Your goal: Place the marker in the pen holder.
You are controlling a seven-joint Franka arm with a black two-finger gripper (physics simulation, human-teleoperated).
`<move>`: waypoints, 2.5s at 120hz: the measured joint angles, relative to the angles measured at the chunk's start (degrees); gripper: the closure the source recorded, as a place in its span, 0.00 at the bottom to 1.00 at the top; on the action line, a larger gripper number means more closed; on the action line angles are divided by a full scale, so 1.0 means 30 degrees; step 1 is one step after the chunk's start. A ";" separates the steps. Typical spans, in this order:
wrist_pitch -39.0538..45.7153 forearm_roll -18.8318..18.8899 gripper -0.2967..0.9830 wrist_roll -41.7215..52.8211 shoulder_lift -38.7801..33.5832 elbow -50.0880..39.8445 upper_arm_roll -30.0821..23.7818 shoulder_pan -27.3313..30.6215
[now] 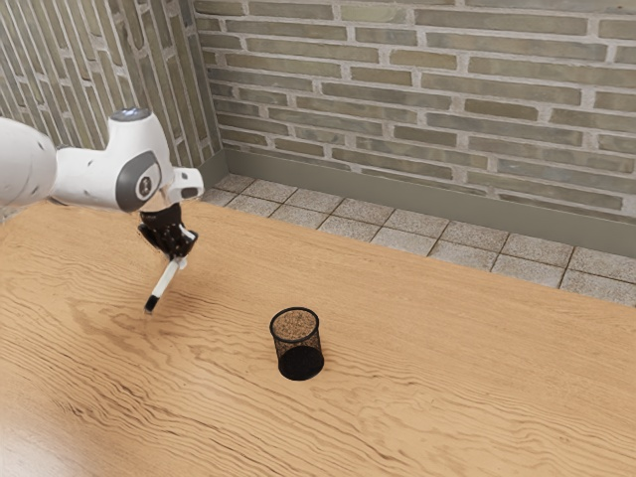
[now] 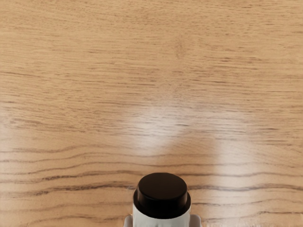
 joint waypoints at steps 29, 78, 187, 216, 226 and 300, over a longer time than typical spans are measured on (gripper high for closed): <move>-0.1292 0.0162 0.84 -0.0715 -0.2822 -0.0219 -0.0008 -0.3203; -0.1868 0.0025 0.83 -0.1967 -0.3269 -0.0226 -0.0854 -0.5996; 0.2332 -0.0566 0.80 -0.3659 -0.2831 -0.1023 -0.2210 -0.6574; 0.1387 -0.0472 0.80 -0.4204 -0.3875 -0.1551 -0.2016 -0.6632; 0.1156 -0.0479 0.79 -0.4418 -0.3923 -0.1936 -0.2023 -0.6757; 0.3049 -0.0456 0.80 -0.5467 -0.3901 -0.3655 -0.2022 -0.7015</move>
